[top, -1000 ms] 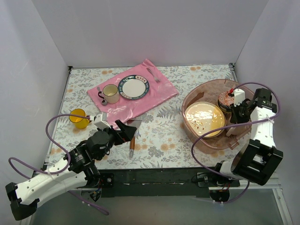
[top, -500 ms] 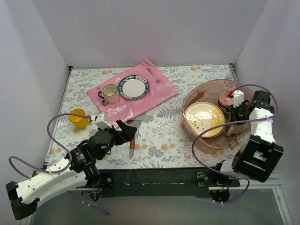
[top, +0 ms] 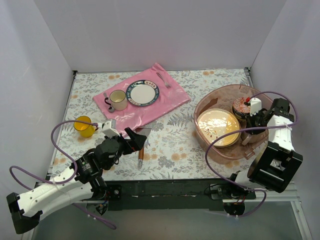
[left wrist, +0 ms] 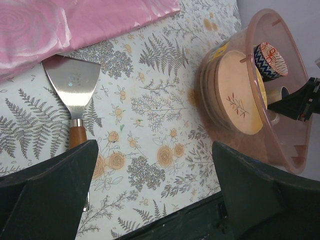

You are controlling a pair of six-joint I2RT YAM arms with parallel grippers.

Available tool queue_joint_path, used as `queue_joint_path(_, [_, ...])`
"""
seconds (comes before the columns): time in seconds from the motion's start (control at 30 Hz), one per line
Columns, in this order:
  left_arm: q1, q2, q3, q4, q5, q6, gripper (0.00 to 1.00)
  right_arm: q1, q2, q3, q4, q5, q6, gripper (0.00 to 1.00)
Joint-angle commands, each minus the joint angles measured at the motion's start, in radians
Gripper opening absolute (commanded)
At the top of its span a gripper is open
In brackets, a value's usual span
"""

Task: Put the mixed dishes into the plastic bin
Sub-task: Place the cup in the plastic bin.

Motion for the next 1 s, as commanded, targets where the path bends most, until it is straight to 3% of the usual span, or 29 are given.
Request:
queue_joint_path(0.0, [0.006, 0.005, 0.038, -0.007, -0.002, 0.016, 0.98, -0.015, 0.009, -0.007, -0.017, -0.008, -0.024, 0.25])
queue_joint_path(0.3, [0.004, 0.003, 0.041, -0.007, -0.001, 0.016, 0.98, -0.026, -0.016, 0.031, -0.073, -0.028, -0.038, 0.35])
queue_joint_path(0.57, [0.006, 0.005, 0.044, -0.005, -0.001, 0.019, 0.98, -0.027, -0.062, 0.103, -0.138, -0.048, -0.043, 0.54])
queue_joint_path(0.97, [0.004, 0.01, 0.05, -0.004, -0.002, 0.023, 0.98, -0.026, -0.098, 0.183, -0.198, -0.116, -0.04, 0.66])
